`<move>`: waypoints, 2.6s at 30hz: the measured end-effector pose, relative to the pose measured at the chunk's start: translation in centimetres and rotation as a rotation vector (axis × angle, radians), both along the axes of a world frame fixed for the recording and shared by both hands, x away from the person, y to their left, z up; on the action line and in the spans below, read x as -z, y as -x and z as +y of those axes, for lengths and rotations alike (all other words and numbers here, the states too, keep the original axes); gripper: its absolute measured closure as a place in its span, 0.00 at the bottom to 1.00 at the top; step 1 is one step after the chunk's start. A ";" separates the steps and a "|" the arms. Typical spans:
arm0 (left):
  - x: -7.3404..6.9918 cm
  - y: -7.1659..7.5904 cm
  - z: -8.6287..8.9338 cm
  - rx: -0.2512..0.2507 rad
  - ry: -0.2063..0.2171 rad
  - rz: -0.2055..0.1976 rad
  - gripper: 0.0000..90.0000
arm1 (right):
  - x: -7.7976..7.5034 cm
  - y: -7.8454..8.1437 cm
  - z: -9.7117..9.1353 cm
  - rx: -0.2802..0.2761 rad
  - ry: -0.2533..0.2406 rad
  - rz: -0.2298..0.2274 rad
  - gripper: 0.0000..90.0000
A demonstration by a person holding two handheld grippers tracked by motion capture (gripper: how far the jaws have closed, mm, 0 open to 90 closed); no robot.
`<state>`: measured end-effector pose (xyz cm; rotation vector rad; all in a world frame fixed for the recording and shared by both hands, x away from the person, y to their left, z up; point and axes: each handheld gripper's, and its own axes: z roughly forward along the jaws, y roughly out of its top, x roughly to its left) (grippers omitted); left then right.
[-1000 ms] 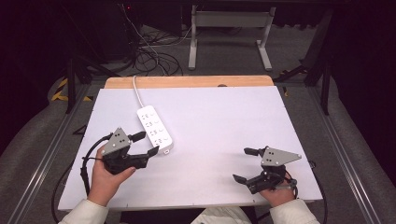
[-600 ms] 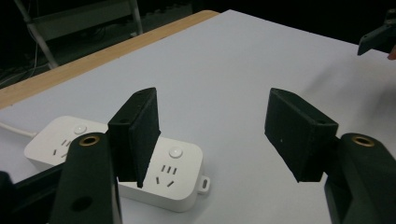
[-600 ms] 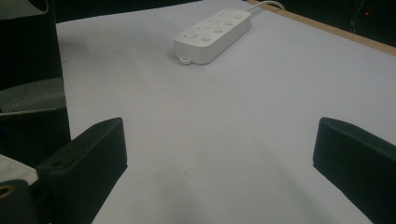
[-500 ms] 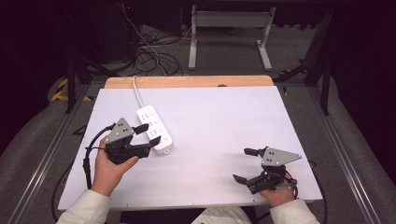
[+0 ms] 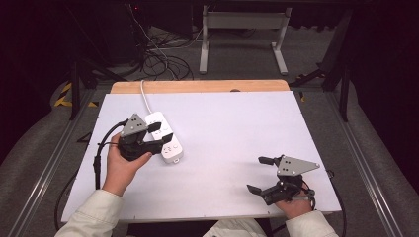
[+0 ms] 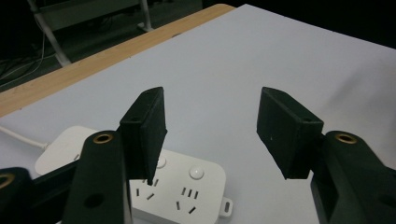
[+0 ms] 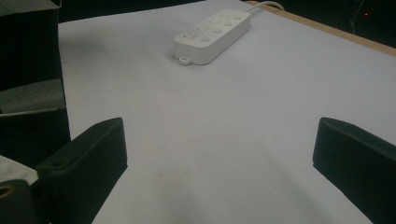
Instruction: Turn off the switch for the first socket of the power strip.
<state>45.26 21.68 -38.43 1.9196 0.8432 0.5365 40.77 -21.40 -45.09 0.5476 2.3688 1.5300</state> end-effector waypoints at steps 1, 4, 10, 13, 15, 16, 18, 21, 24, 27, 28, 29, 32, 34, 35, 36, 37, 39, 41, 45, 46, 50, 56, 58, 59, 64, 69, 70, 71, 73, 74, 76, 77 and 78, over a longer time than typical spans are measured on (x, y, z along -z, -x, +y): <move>0.0 -0.2 0.0 -0.001 -0.013 -0.003 0.50 | 0.0 0.0 0.0 0.000 -0.001 0.000 0.04; 0.1 -1.0 0.0 -0.003 -0.018 0.009 0.57 | 0.0 0.0 0.0 -0.001 0.000 0.000 0.04; 0.8 -3.1 0.6 -0.042 -0.019 0.085 0.87 | 0.0 0.0 0.0 -0.003 -0.001 0.000 0.04; 1.1 -4.1 0.9 -0.069 -0.044 0.103 0.99 | 0.0 0.0 0.0 -0.004 -0.001 0.000 0.04; 1.3 -4.7 1.0 -0.082 -0.043 0.114 1.00 | 0.0 0.0 0.0 -0.004 -0.002 0.001 0.04; 1.4 -5.0 1.0 -0.091 -0.042 0.119 1.00 | 0.0 0.0 0.0 -0.004 -0.002 0.001 0.04; 1.6 -5.5 1.1 -0.109 -0.046 0.124 1.00 | 0.0 -0.1 0.0 -0.005 -0.001 0.001 0.04; 1.9 -6.4 1.2 -0.146 -0.061 0.130 1.00 | 0.1 -0.1 0.0 -0.004 0.000 0.000 0.04; 2.3 -7.3 1.6 -0.181 -0.039 0.149 1.00 | 0.1 -0.1 0.0 -0.005 -0.004 0.002 0.04; 2.8 -8.0 1.9 -0.209 -0.034 0.161 1.00 | 0.1 -0.1 -0.1 -0.007 -0.006 0.003 0.04; 3.0 -8.2 2.0 -0.216 -0.038 0.159 1.00 | 0.1 -0.1 -0.1 -0.007 -0.006 0.004 0.04; 3.2 -8.4 2.1 -0.223 -0.037 0.163 1.00 | 0.1 -0.1 -0.1 -0.007 -0.006 0.005 0.04; 3.8 -9.0 2.4 -0.240 -0.045 0.156 1.00 | 0.1 -0.1 -0.1 -0.008 -0.007 0.005 0.04; 4.1 -9.2 2.4 -0.248 -0.052 0.157 1.00 | 0.2 -0.1 -0.1 -0.008 -0.008 0.005 0.04; 4.2 -9.3 2.4 -0.250 -0.055 0.154 1.00 | 0.2 -0.1 -0.1 -0.008 -0.009 0.005 0.04; 4.4 -9.4 2.3 -0.253 -0.061 0.151 1.00 | 0.2 -0.1 -0.1 -0.009 -0.009 0.005 0.04; 4.5 -9.6 2.3 -0.255 -0.068 0.146 1.00 | 0.2 -0.1 -0.1 -0.009 -0.010 0.005 0.04; 4.8 -9.8 2.3 -0.259 -0.071 0.145 1.00 | 0.2 -0.1 -0.1 -0.009 -0.011 0.006 0.04; 5.1 -10.0 2.2 -0.258 -0.087 0.140 1.00 | 0.2 -0.1 -0.1 -0.011 -0.013 0.007 0.04; 5.7 -10.4 2.0 -0.259 -0.095 0.130 1.00 | 0.2 -0.1 -0.1 -0.014 -0.010 0.008 0.04; 5.8 -10.5 1.9 -0.262 -0.097 0.127 1.00 | 0.2 -0.1 -0.1 -0.016 -0.012 0.007 0.04; 6.4 -11.0 1.9 -0.276 -0.093 0.139 1.00 | 0.2 -0.1 -0.1 -0.018 -0.015 0.007 0.04; 7.2 -11.6 1.8 -0.301 -0.091 0.166 1.00 | 0.1 0.1 -0.3 -0.022 -0.022 0.008 0.04; 7.4 -11.8 1.8 -0.304 -0.090 0.167 1.00 | 0.1 0.1 -0.4 -0.023 -0.028 0.007 0.04; 7.4 -11.9 1.8 -0.307 -0.095 0.166 1.00 | 0.1 0.1 -0.4 -0.023 -0.028 0.007 0.04; 7.9 -12.2 1.7 -0.320 -0.098 0.167 1.00 | 0.1 0.1 -0.4 -0.026 -0.028 0.009 0.04; 8.1 -12.3 1.7 -0.330 -0.101 0.168 1.00 | 0.1 0.1 -0.4 -0.024 -0.029 0.007 0.04; 8.1 -12.3 1.7 -0.332 -0.099 0.168 1.00 | 0.1 0.1 -0.5 -0.025 -0.029 0.007 0.04; 8.1 -12.3 1.6 -0.333 -0.100 0.166 1.00 | 0.1 0.1 -0.4 -0.025 -0.029 0.008 0.04; 8.1 -12.4 1.6 -0.334 -0.107 0.160 1.00 | 0.1 0.1 -0.4 -0.025 -0.027 0.008 0.04; 8.1 -12.4 1.6 -0.336 -0.105 0.160 1.00 | 0.1 0.1 -0.4 -0.024 -0.027 0.007 0.04; 8.1 -12.4 1.6 -0.335 -0.112 0.155 1.00 | 0.1 0.1 -0.5 -0.022 -0.027 0.006 0.04; 8.1 -12.4 1.6 -0.334 -0.115 0.151 1.00 | 0.1 0.1 -0.5 -0.022 -0.028 0.007 0.04; 8.2 -12.3 1.5 -0.334 -0.118 0.150 1.00 | 0.1 0.1 -0.5 -0.021 -0.027 0.007 0.04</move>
